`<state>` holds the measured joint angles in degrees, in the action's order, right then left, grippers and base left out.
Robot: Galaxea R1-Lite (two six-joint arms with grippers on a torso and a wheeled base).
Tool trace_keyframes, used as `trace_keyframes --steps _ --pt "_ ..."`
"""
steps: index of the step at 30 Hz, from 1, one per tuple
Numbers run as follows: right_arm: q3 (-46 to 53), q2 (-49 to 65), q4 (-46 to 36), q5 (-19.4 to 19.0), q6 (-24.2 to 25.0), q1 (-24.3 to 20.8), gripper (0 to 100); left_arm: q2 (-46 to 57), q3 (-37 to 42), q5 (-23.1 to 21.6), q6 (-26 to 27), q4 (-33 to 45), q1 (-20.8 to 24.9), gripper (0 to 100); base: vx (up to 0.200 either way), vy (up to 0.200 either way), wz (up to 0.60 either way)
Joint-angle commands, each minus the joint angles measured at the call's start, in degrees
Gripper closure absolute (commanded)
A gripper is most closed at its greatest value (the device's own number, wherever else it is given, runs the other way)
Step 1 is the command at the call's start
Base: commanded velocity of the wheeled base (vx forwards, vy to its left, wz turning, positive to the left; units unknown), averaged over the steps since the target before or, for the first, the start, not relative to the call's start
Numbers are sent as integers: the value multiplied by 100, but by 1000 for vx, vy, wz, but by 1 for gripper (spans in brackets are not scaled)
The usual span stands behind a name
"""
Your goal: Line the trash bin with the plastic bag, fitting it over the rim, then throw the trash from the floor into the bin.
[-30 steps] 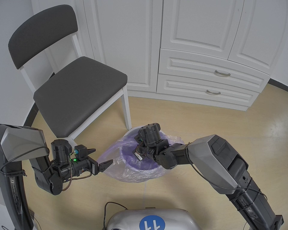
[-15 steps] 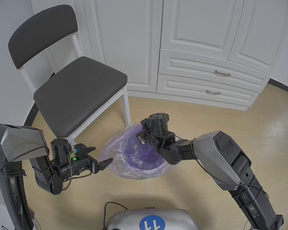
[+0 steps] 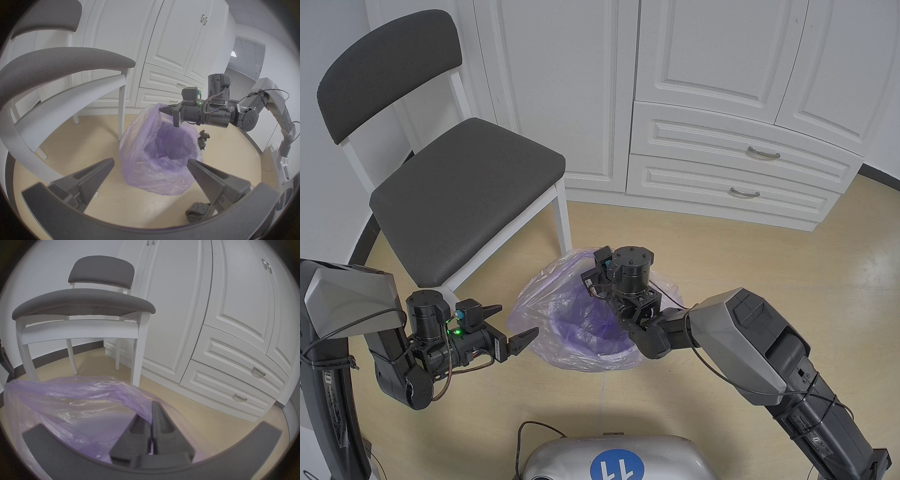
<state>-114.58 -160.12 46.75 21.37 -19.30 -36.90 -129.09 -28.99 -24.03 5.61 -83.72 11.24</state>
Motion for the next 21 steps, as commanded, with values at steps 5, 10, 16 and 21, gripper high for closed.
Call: trace_keyframes --steps 5,10,16,21 --pt "964 983 -535 -28 -30 -19 0 -161 157 -49 28 -461 19 0 0 0 0" --pt "1772 1660 -896 -54 49 -28 0 -117 157 -58 19 -452 27 0 0 0 0" --pt "3020 2424 -1063 -72 58 -28 0 -152 183 12 28 -443 159 0 0 0 0" --pt "3565 2811 -1590 -63 348 -36 0 -249 157 232 2 -434 344 0 0 0 0"
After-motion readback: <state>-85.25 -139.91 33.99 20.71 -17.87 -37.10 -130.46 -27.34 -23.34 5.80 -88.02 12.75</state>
